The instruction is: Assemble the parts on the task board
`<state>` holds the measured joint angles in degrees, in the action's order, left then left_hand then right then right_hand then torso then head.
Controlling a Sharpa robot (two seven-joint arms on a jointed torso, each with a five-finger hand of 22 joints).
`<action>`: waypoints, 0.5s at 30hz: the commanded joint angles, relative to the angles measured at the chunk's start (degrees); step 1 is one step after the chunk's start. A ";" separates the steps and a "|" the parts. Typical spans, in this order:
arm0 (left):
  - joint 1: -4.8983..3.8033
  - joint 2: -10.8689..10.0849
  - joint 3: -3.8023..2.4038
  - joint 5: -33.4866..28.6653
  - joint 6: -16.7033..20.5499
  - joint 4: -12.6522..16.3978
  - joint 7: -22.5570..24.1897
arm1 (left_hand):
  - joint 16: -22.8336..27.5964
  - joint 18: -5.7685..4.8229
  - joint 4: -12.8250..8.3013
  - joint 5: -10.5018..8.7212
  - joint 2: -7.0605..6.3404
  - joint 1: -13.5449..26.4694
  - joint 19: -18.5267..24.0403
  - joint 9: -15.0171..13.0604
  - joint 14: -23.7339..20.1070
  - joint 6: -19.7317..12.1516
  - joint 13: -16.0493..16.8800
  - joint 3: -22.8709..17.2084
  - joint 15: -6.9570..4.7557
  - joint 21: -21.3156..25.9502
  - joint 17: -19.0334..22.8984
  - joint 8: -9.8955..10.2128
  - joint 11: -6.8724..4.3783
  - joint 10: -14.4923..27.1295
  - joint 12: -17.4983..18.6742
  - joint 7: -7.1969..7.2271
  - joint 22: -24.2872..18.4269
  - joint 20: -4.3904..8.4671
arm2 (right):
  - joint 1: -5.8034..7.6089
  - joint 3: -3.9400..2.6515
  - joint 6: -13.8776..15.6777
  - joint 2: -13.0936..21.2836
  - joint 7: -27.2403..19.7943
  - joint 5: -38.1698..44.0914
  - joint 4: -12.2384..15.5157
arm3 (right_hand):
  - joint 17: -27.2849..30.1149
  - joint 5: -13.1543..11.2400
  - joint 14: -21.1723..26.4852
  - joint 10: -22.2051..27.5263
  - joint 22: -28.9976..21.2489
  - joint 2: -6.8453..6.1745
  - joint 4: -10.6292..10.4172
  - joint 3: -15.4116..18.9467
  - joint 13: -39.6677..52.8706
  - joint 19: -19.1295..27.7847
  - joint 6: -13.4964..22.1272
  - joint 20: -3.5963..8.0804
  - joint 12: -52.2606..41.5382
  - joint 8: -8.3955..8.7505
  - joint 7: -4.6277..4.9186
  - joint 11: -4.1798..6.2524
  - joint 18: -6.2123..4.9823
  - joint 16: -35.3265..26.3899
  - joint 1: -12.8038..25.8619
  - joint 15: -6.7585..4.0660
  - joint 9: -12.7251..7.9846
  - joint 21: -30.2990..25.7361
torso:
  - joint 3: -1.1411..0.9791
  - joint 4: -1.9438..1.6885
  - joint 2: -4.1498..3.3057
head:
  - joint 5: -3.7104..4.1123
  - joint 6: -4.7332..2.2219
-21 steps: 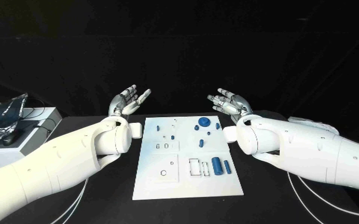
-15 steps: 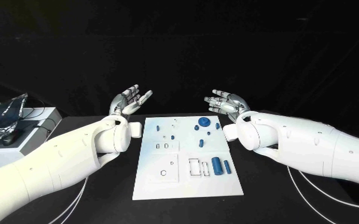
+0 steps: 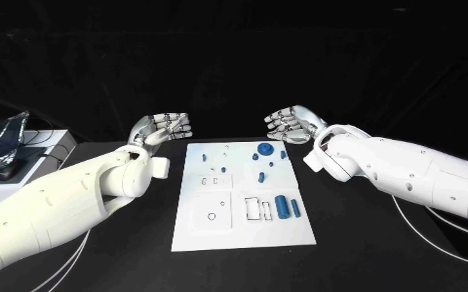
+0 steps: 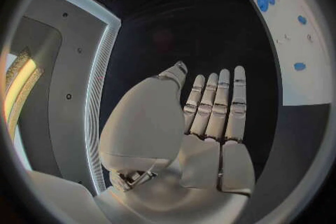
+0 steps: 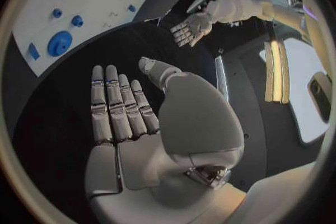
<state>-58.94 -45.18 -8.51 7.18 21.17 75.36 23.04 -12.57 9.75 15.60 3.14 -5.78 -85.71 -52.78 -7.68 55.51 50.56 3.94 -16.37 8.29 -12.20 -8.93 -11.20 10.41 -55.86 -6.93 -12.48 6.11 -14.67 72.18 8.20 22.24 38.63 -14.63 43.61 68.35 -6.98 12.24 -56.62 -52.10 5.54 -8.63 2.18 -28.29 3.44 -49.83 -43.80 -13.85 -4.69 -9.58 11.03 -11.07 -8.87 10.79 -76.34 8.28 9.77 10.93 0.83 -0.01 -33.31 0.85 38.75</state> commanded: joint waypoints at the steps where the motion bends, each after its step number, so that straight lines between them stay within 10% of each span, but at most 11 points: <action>1: -0.03 -1.52 -0.24 1.81 -4.72 2.55 -0.32 | -1.69 0.90 -0.01 -0.06 -0.48 -0.67 -3.57 -0.33 4.15 2.37 0.01 -1.71 -1.41 -1.65 -1.88 -0.82 -1.13 -4.02 -0.25 0.38 0.46 1.53 | 0.63 -0.08 -1.04 -0.03 1.07 17.62 -0.30 | -4.95 -0.86 -21.55 -15.01 5.82 -0.65 2.06 1.43 0.21 -16.97 -12.10 7.17 0.01 -2.65 -0.37 4.40 -1.45 7.88 -2.51 -6.62 1.02 11.87 | -0.21 -0.18 -1.57 | 0.27 -0.44; 9: -0.01 -5.58 -1.61 1.57 -5.13 9.73 -0.77 | -5.57 0.73 -0.47 -0.11 -2.96 -0.24 -9.28 -0.38 10.66 3.63 -0.10 -5.36 -3.59 -5.69 -8.32 -0.61 -2.30 -7.93 2.51 1.15 2.02 4.30 | 2.54 -0.12 -1.68 -0.11 7.23 31.00 -0.06 | -19.11 2.04 -29.56 -20.30 17.18 -2.60 1.61 -0.82 0.41 -21.34 -15.97 9.77 1.18 -0.60 -1.91 6.58 -1.45 28.65 -0.73 -9.11 0.56 28.06 | -0.28 -1.12 -4.05 | 1.25 -1.27; 15: -0.01 -7.41 -2.79 1.53 -5.46 13.38 -1.12 | -8.03 0.63 -0.94 -0.13 -3.75 0.46 -10.27 -0.38 11.69 3.88 -0.09 -6.13 -4.11 -7.79 -11.95 -0.36 -2.55 -8.81 3.24 1.23 3.11 5.03 | 3.77 -0.13 -3.49 -1.30 13.33 40.46 -0.51 | -46.70 1.60 -29.50 -19.24 44.39 -4.42 0.33 -4.63 0.41 -28.31 -16.15 9.13 1.23 0.06 -2.05 6.31 2.14 56.53 0.82 -8.69 1.66 50.23 | -0.35 -1.82 -5.97 | 1.73 -1.99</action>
<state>-58.94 -52.47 -11.17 8.36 17.49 88.02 22.07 -20.43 9.73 14.62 3.14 -9.11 -85.17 -62.59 -8.05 67.07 54.17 3.82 -22.15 4.19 -19.80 -20.67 -11.75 7.78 -64.33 -3.97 -11.27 9.17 -9.54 75.80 8.10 21.07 37.56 -6.62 74.34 68.02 -33.12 13.30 -83.25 -70.04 30.83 -11.04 3.38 -30.09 3.79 -71.93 -58.27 -5.24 -4.01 -10.39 9.49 -5.13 -9.71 44.94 -76.62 0.17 10.68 43.79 0.52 -1.36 -38.01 2.34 37.04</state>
